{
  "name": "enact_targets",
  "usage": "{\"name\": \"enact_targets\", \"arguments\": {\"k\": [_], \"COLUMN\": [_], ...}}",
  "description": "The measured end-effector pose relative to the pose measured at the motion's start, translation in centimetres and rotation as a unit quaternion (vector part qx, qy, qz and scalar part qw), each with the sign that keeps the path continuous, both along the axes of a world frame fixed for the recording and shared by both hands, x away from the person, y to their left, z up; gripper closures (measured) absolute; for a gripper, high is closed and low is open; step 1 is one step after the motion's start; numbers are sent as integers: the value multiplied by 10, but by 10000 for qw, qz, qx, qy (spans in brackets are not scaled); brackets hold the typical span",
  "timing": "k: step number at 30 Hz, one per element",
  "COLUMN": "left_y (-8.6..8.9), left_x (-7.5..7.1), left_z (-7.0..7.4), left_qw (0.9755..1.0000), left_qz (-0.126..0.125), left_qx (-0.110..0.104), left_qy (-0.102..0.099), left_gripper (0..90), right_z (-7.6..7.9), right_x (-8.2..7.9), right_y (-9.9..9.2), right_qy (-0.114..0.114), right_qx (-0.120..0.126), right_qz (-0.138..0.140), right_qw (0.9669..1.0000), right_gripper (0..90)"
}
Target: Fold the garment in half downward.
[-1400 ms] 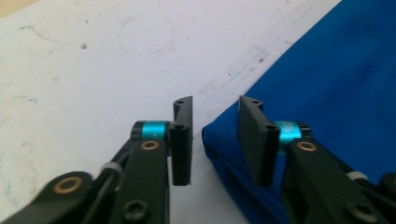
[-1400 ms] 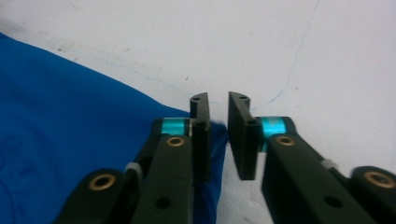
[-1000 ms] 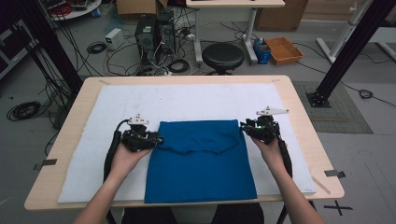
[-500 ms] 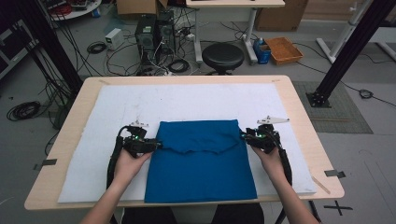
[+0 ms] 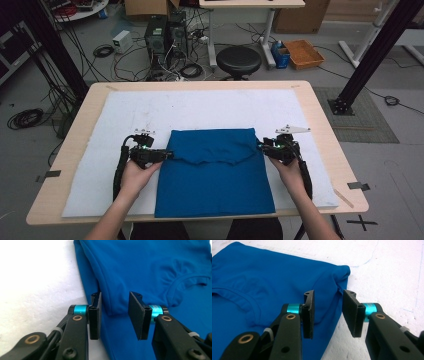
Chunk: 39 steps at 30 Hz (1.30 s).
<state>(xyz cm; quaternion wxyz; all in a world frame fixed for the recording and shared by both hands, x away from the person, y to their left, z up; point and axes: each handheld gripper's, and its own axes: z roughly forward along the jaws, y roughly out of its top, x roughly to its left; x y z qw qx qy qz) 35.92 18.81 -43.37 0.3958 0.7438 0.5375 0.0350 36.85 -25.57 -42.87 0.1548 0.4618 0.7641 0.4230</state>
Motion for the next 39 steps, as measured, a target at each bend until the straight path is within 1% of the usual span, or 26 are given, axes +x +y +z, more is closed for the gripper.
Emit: {"name": "enact_targets", "arguments": {"k": [5, 6, 7, 10, 11, 14, 16, 19, 21, 23, 25, 27, 29, 31, 33, 34, 36, 37, 39], "left_y": [-6, -7, -7, -6, -5, -6, -7, -7, -6, -5, -5, -6, -8, -11, -13, -13, -14, -14, -15], "left_x": [-2, -2, -2, 0, 1, 1, 1, 0, -1, -3, -3, -2, -1, -1, -2, -2, -3, -3, -4], "left_z": [1, 1, 1, -2, -2, -2, -2, -2, -2, -1, -1, -2, -3, -4, -3, -3, -3, -2, 0], "left_qw": [10000, 10000, 9999, 10000, 10000, 10000, 10000, 10000, 9999, 9998, 9998, 9997, 9997, 9994, 9989, 9985, 9981, 9977, 9975], "left_qz": [-90, -75, -90, -8, 1, 34, -2, 33, 80, 76, 66, 86, 34, 9, 9, 7, 37, 10, 0], "left_qx": [-21, -54, 6, -6, 25, 7, 68, 72, 112, 143, 196, 186, 236, 324, 428, 494, 515, 571, 568], "left_qy": [5, 18, 44, 93, 87, 73, 57, 42, -13, -63, -74, -97, -105, -146, -206, -239, -328, -360, -422], "left_gripper": [633, 633, 633, 633, 633, 632, 634, 645, 648, 647, 647, 648, 661, 686, 729, 761, 828, 842, 850], "right_z": [-1, -1, -1, -1, -1, -2, -3, -6, -9, -10, -11, -13, -16, -19, -18, -18, -17, -16, -13], "right_x": [0, 0, 0, 0, 0, -1, -1, -2, -3, -5, -5, -4, -1, 0, 0, -1, -2, -2, -4], "right_y": [1, 1, 0, 0, 0, 2, 3, 4, 6, 8, 10, 13, 16, 21, 24, 25, 25, 25, 24], "right_qy": [10, 13, -6, -11, 16, 32, 83, 301, 477, 582, 592, 602, 647, 581, 443, 420, 361, 323, 297], "right_qx": [7, 15, 9, 16, 30, 29, 59, 201, 304, 332, 261, 161, 95, -79, -165, -176, -171, -167, -137], "right_qz": [-3, -7, -11, -2, -13, 23, 41, 9, -15, -63, -94, -149, -154, -97, -11, 2, 47, 67, 80], "right_qw": [10000, 10000, 10000, 10000, 10000, 10000, 9999, 9993, 9984, 9977, 9979, 9979, 9977, 9982, 9989, 9990, 9992, 9993, 9994], "right_gripper": [633, 633, 633, 633, 633, 641, 660, 670, 670, 670, 670, 670, 682, 744, 815, 847, 865, 867, 867]}}
